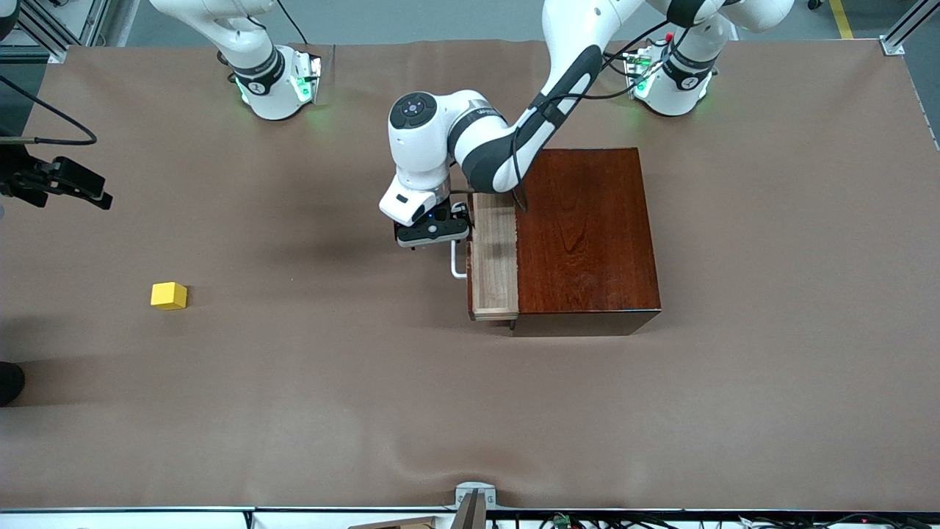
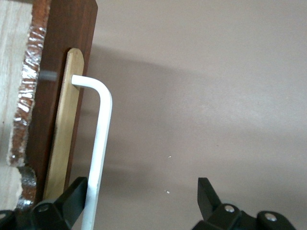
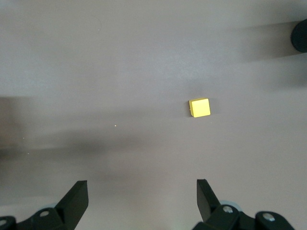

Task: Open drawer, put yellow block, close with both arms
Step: 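Pull the drawer handle outward with the left gripper to open drawer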

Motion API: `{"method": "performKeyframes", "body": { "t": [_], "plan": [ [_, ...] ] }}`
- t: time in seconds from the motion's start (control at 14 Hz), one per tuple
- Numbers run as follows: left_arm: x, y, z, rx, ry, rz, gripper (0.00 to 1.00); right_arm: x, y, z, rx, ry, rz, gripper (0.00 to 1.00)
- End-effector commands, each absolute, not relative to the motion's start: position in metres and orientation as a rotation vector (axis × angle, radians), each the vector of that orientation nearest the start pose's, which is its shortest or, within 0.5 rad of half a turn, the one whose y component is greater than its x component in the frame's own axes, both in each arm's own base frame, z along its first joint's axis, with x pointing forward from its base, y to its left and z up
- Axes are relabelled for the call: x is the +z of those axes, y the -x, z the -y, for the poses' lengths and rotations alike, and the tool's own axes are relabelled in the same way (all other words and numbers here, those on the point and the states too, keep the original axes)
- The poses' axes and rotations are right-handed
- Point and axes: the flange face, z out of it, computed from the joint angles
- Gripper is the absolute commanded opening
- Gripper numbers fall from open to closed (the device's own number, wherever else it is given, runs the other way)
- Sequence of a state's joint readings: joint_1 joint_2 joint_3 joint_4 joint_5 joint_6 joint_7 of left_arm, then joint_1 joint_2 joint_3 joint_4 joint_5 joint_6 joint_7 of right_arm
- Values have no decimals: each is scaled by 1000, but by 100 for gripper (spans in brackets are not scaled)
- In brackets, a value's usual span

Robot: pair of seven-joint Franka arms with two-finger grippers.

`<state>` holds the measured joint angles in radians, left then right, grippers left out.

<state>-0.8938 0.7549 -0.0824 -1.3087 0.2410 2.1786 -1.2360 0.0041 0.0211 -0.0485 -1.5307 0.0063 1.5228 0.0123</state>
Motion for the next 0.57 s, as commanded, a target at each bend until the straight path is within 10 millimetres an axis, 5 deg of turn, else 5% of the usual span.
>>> {"method": "performKeyframes", "body": {
  "t": [0.0,0.5],
  "plan": [
    [306,-441,625,-318,3205,265,100,629,-554,20,48,3127,-88,100],
    [307,-444,628,-239,3290,240,100,629,-554,20,48,3127,-88,100]
  ]
}}
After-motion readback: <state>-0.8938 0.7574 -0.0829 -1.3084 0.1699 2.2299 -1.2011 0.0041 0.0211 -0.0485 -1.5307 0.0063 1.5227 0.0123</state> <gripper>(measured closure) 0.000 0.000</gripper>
